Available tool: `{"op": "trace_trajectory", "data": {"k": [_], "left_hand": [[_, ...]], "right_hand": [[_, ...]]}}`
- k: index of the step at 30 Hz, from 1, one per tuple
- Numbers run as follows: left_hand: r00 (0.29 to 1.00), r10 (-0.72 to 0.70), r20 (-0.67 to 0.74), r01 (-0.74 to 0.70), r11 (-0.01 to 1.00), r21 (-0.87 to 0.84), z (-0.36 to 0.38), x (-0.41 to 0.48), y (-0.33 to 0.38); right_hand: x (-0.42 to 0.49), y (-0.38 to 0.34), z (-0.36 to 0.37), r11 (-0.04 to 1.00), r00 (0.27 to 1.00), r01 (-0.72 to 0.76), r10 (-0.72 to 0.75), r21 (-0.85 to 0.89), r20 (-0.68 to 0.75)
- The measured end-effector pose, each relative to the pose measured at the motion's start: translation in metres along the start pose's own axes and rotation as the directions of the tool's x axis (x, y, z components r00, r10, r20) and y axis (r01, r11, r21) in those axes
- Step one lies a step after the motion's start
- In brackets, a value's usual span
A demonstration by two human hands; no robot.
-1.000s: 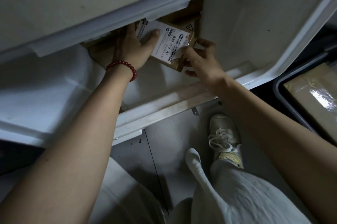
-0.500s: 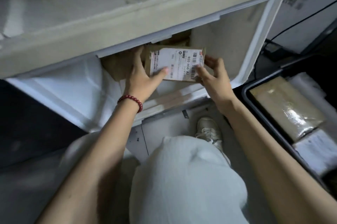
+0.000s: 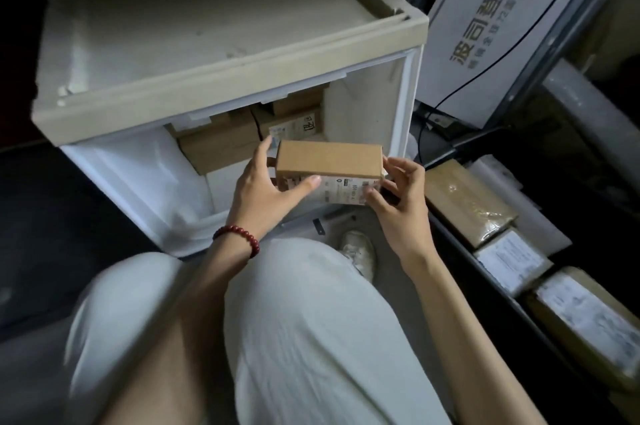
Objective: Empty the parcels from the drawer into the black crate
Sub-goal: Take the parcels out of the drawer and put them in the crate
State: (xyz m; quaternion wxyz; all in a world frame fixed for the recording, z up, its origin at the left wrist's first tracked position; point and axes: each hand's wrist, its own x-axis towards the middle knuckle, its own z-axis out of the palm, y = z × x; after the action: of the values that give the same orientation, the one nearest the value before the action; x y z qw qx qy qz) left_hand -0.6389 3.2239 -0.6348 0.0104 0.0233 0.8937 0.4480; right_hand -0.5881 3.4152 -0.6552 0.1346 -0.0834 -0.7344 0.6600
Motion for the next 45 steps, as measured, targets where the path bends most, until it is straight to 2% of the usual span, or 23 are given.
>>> {"op": "trace_trajectory", "data": {"k": [4,8,11,16,20,24,30,33,36,39,43,45], "left_hand": [[0.998,-0.002,0.06,0.001,1.0,0.024,0.004,-0.005,0.001],[0.996,-0.04,0.077,0.037,0.998,0.046,0.004,-0.004,-0.005],[0.995,-0.03,0.094,0.026,0.998,0.049,0.001,-0.004,-0.011],[0.996,-0.014,0.084,0.015,1.0,-0.005,-0.003,-0.007,-0.02],[0.995,0.073,0.075,-0.073,0.997,0.0,-0.001,-0.008,-0.026],[0.997,-0.039,0.06,0.046,0.991,-0.124,0.003,-0.005,-0.029],[0.989,-0.138,0.056,0.14,0.989,-0.045,0.006,0.005,-0.029],[0.991,-0.108,0.075,0.11,0.994,-0.029,0.01,0.008,-0.026],[0.988,-0.118,0.103,0.134,0.977,-0.167,0.012,0.009,-0.023],[0.989,-0.121,0.086,0.14,0.953,-0.269,0.014,0.011,-0.019],[0.995,-0.074,0.069,0.088,0.968,-0.236,0.02,0.013,-0.018],[0.993,-0.06,0.102,0.081,0.972,-0.219,0.02,0.016,-0.017]], "right_hand": [[-0.002,-0.003,-0.005,0.999,0.999,0.029,-0.028,-0.023,0.025],[-0.004,0.0,0.001,0.999,0.997,-0.006,0.009,-0.037,0.075],[-0.005,0.003,0.005,0.998,0.997,-0.047,0.05,-0.043,0.058],[-0.006,0.009,0.012,0.995,0.995,-0.094,0.093,0.019,0.042],[-0.004,0.009,0.013,0.984,0.991,-0.13,0.126,0.12,0.043],[-0.001,0.016,0.012,0.97,0.986,-0.168,0.167,0.178,0.021],[0.0,0.03,0.013,0.98,0.975,-0.197,0.193,0.031,0.107],[0.0,0.033,0.01,0.991,0.989,-0.132,0.133,-0.011,0.068],[0.002,0.034,0.007,0.994,0.994,-0.107,0.108,-0.027,0.025],[0.004,0.036,0.003,0.982,0.984,-0.174,0.177,0.078,-0.023],[0.002,0.04,0.001,0.945,0.957,-0.267,0.283,0.191,-0.059],[0.002,0.043,-0.003,0.942,0.952,-0.276,0.296,0.189,-0.085]]}}
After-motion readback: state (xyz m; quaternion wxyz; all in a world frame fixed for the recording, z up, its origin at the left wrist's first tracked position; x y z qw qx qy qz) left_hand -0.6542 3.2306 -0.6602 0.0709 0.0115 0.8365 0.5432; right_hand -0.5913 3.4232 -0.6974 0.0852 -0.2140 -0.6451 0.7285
